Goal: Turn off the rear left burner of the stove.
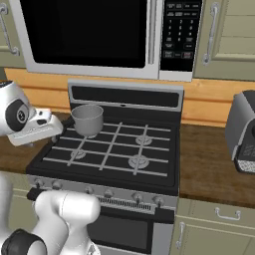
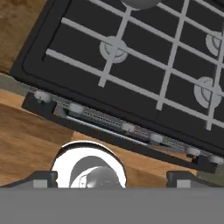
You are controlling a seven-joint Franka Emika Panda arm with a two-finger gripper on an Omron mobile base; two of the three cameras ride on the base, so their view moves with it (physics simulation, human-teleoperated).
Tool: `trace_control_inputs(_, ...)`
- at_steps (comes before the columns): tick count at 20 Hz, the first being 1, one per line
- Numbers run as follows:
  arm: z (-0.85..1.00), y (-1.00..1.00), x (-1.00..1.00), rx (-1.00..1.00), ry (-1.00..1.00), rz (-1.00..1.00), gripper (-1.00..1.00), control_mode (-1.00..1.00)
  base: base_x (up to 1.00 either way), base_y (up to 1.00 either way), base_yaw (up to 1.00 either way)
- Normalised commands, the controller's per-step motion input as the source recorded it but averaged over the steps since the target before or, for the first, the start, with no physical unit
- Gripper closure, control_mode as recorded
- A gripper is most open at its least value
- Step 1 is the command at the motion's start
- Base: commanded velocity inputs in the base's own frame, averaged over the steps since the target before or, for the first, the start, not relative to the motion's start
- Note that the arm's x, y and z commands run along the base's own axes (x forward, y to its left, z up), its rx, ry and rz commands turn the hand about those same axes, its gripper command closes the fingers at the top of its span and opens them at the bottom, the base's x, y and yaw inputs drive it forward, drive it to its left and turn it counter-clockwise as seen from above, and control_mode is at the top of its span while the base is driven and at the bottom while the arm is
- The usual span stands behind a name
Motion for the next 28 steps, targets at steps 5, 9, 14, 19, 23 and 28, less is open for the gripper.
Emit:
trace_control_inputs(5, -0.54, 0.81, -0.41, -0.28, 0.06, 0.25, -1.00, -1.00, 0.00, 0.00, 0.00)
trace_control_inputs(9, -0.87, 0.86, -0.32, -0.30, 0.02, 0.28, -1.00, -1.00, 0.00, 0.00, 0.00)
trace_control_inputs(14, -0.94, 0.41, -0.05, -0.16, 0.00, 0.26, -1.00, -1.00, 0.00, 0.00, 0.00)
trace_control_inputs(19, -0.98, 0.02, 0.22, -0.14, -0.06, 0.16, -1.00, -1.00, 0.00, 0.00, 0.00)
trace_control_inputs(23, -0.98, 0.00, 0.39, -0.10, -0.14, 0.08, -1.00, -1.00, 0.00, 0.00, 0.00)
trace_control_inputs(28, -0.75, -0.02, 0.45, -0.02, -0.24, 0.00, -1.00, -1.00, 0.00, 0.00, 0.00)
